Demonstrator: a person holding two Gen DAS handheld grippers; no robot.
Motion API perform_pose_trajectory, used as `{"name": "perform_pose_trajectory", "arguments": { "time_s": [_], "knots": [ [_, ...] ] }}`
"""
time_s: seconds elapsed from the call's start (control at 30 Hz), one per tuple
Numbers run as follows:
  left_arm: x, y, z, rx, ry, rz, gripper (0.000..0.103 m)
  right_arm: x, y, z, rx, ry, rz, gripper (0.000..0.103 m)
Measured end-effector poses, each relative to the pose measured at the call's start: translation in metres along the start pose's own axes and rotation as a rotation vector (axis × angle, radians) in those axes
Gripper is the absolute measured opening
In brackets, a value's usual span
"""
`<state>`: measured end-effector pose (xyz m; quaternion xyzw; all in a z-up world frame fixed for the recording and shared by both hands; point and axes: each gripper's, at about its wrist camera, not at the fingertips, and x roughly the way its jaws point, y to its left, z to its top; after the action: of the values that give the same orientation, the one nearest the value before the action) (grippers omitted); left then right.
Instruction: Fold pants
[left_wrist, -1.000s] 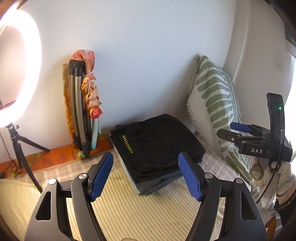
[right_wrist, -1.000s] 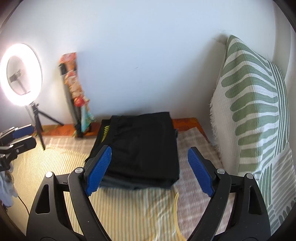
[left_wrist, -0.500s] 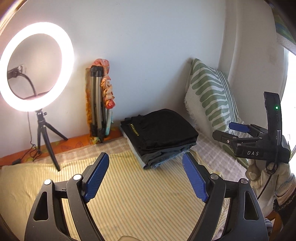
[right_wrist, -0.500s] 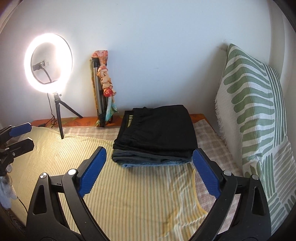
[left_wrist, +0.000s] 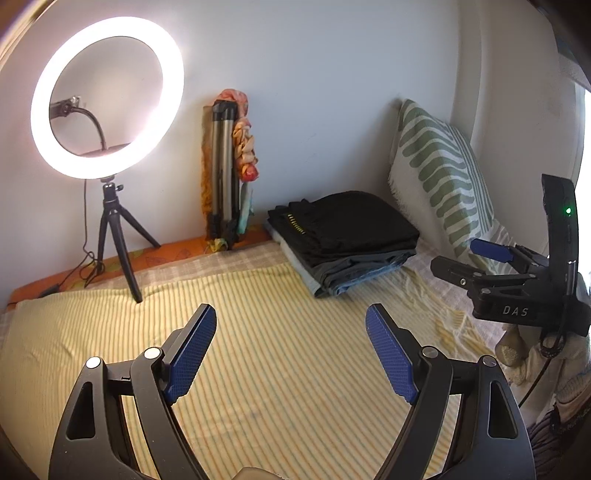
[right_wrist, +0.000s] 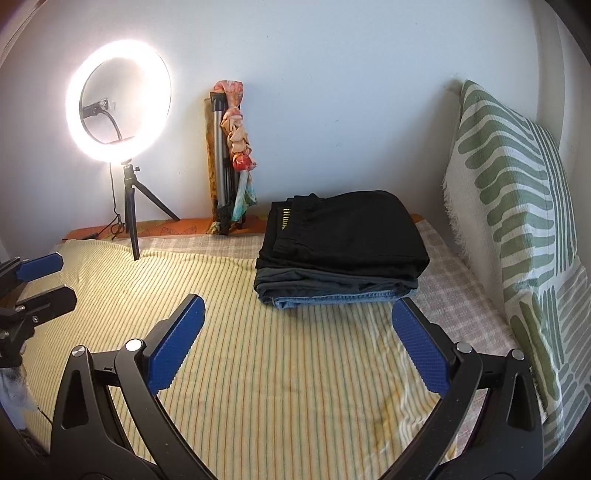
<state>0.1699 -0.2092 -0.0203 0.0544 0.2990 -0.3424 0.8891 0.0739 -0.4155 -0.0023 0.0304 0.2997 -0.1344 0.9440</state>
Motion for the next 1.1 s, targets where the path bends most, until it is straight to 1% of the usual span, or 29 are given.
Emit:
{"name": "perform_pose_trajectory", "arguments": {
  "time_s": [0.1,0.17,0.37,0.47,0.53,0.6,0.93,0.97,1.0,1.03,1.1],
  "knots": [
    [0.003,0.001,-0.005,0.008,0.005,0.007,0.083,0.004,0.002,-0.005,0.014,0.002,0.007,0.103],
    [0.004,0.001,-0.007,0.009,-0.001,0.008,0.083,0.006,0.002,-0.007,0.01,-0.007,-0.011,0.103],
    [0.0,0.006,-0.012,-0.022,-0.035,-0.004,0.083,0.01,0.0,-0.011,0.029,-0.012,-0.017,0.103],
    [0.001,0.004,-0.015,0.003,-0.043,0.02,0.083,0.01,0.0,-0.012,0.024,-0.016,-0.015,0.103],
    [0.004,0.004,-0.016,0.014,-0.038,0.027,0.083,0.011,0.001,-0.012,0.015,-0.016,-0.014,0.103],
    [0.005,0.004,-0.018,0.01,-0.028,0.017,0.083,0.011,0.001,-0.013,0.007,-0.015,-0.011,0.103],
    [-0.002,0.001,-0.016,0.01,-0.042,0.036,0.084,0.008,0.0,-0.016,0.014,-0.037,-0.031,0.103],
    [-0.003,0.002,-0.016,0.007,-0.041,0.042,0.085,0.008,0.0,-0.016,0.013,-0.036,-0.031,0.103],
    [-0.004,0.001,-0.016,0.007,-0.04,0.048,0.089,0.009,0.0,-0.017,0.012,-0.035,-0.031,0.103],
    [-0.004,0.001,-0.016,0.007,-0.042,0.061,0.092,0.009,0.0,-0.017,0.011,-0.033,-0.032,0.103],
    [-0.007,0.002,-0.017,0.012,-0.063,0.08,0.093,0.011,0.001,-0.019,0.007,-0.025,-0.03,0.103]
  ]
}}
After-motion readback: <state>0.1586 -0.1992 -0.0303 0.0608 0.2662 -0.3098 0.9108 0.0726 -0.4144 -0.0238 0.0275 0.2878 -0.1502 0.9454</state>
